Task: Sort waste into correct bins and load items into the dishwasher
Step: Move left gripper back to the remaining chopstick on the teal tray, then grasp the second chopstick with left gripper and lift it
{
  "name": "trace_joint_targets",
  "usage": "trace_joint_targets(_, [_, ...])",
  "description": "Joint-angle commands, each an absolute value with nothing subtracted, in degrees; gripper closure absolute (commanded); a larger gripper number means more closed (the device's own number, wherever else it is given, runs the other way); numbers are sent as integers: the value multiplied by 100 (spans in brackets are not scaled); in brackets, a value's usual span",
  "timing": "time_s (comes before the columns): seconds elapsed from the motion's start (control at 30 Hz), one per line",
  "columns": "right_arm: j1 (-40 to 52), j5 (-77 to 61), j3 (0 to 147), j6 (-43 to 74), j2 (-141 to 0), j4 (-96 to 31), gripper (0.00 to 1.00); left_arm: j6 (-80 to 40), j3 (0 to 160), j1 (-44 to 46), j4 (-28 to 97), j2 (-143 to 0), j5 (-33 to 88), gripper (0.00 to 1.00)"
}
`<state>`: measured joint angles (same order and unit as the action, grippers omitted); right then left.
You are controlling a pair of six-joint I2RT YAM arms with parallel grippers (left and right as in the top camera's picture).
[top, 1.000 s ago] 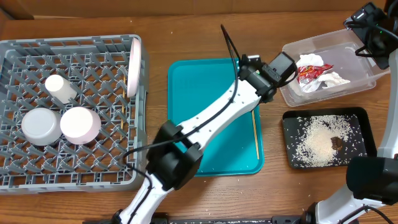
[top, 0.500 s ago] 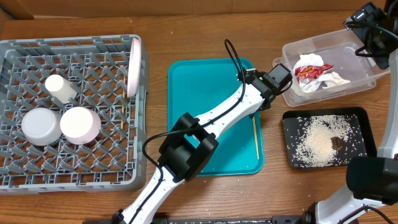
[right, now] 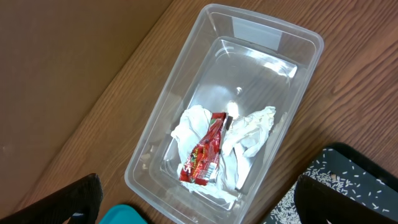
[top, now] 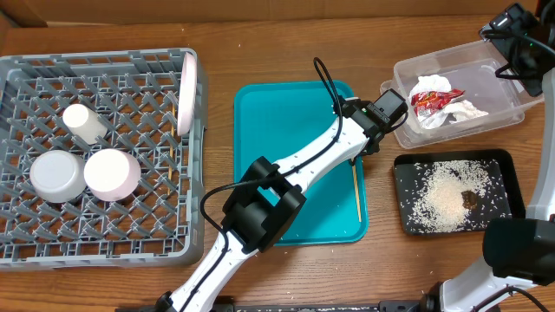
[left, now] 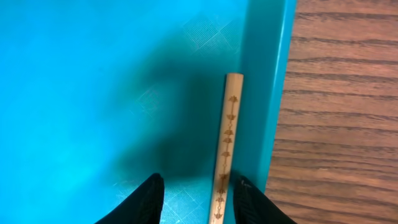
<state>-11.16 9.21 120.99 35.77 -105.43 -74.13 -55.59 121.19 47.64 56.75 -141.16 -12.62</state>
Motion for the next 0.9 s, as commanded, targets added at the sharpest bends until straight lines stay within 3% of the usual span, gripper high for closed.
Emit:
trace_joint_targets(0.0, [-1100,939,12097,3564,-10501,-7387,0,-5655,12110,4775,5669,-14370,-1216,62])
trace_joint_targets(0.17, [-1100,939,12097,3564,-10501,-7387,0,-5655,12108,4777,5677,-14484,-1188,66])
trace_joint_targets(0.23, [-1100,939,12097,3562,-10501,-7387,0,-5653,12108,4777,5699,-14499,-1170,74])
trace_joint_targets(0.33, [-1100,939,12097,3564,-10501,-7387,0,-5485,12119,4775,5712,-14473,-1127,96])
trace_joint_targets(0.57, [-1100,939,12097,3564,-10501,-7387,0,-4171,12672,4654,6154,-14256,-589,96])
trace_joint_targets(0.8, [-1100,939,12097,3564,-10501,-7387,0,-3378,14204,4357,7483,-13732,-956,96])
trace_joint_targets(0.87, [-1100,939,12097,3562,-10501,-7387,0,-2655,14623,4217,7703,-13504,-956,96])
